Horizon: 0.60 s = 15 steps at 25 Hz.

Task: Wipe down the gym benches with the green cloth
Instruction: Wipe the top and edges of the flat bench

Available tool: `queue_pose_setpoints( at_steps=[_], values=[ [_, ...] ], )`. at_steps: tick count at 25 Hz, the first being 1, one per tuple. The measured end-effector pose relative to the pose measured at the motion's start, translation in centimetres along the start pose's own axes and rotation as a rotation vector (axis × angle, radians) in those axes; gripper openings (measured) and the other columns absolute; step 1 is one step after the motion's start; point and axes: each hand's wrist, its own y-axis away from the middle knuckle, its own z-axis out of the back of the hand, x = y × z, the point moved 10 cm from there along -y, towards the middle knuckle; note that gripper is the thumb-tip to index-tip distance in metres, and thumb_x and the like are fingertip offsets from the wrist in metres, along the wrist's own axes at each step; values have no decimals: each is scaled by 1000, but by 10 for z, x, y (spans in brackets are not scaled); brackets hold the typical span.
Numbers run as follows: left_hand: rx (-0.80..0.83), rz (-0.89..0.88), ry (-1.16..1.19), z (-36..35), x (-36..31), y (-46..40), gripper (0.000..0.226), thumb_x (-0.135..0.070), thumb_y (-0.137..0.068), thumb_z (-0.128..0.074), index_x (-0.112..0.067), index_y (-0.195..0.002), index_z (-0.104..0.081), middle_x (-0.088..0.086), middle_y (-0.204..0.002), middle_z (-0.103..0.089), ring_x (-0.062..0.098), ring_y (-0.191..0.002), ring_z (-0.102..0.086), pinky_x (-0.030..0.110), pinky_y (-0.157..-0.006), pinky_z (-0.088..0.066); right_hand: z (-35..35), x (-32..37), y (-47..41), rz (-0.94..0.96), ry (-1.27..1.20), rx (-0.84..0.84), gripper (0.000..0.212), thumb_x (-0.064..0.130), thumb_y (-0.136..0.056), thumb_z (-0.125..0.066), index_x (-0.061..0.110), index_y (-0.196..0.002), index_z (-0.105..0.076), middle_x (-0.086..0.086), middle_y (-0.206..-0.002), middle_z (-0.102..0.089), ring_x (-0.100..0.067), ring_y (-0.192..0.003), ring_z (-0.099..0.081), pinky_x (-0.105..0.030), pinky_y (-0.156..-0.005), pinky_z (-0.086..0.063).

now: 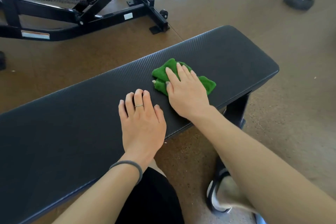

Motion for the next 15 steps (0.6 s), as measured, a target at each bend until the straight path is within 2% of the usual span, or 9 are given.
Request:
queue_pose_setpoints(
  at_steps=[2,4,7,11,15],
  values=[
    [3,0,9,-1,0,-1,53,-34,-105,-26,-7,-147,-43,13,-150,-44,35,-142,-38,56,-118,-30,1,7,43,47,-2,-31,53,36,-109,-26,21,-159,-36,-13,-166,-30,-27,-155,-25,-44,-128,-17],
    [3,3,9,0,0,-1,53,-33,-104,-24,-8,-147,-43,13,-150,-44,35,-142,-38,57,-118,-30,2,9,71,87,-19,20,53,38,-110,-23,25,-160,-33,-8,-168,-26,-23,-157,-20,-42,-129,-14],
    [11,14,8,1,0,-3,53,-34,-104,-24,-8,-147,-43,13,-151,-44,34,-143,-37,56,-119,-30,2,10,20,151,-13,79,52,38,-111,-24,25,-161,-29,-7,-170,-22,-22,-158,-16,-40,-129,-10],
    [17,29,8,-1,3,-6,55,-36,-104,-25,-10,-148,-43,12,-152,-44,33,-144,-38,55,-120,-30,-7,22,-61,98,-3,70,53,37,-111,-25,22,-161,-31,-11,-170,-23,-26,-157,-17,-42,-129,-10],
    [8,20,26,1,0,-1,51,-33,-105,-25,-8,-145,-46,12,-151,-45,33,-144,-37,55,-120,-29,-3,26,11,196,-22,44,56,37,-108,-22,21,-159,-35,-12,-167,-29,-27,-156,-24,-43,-129,-14]
  ],
)
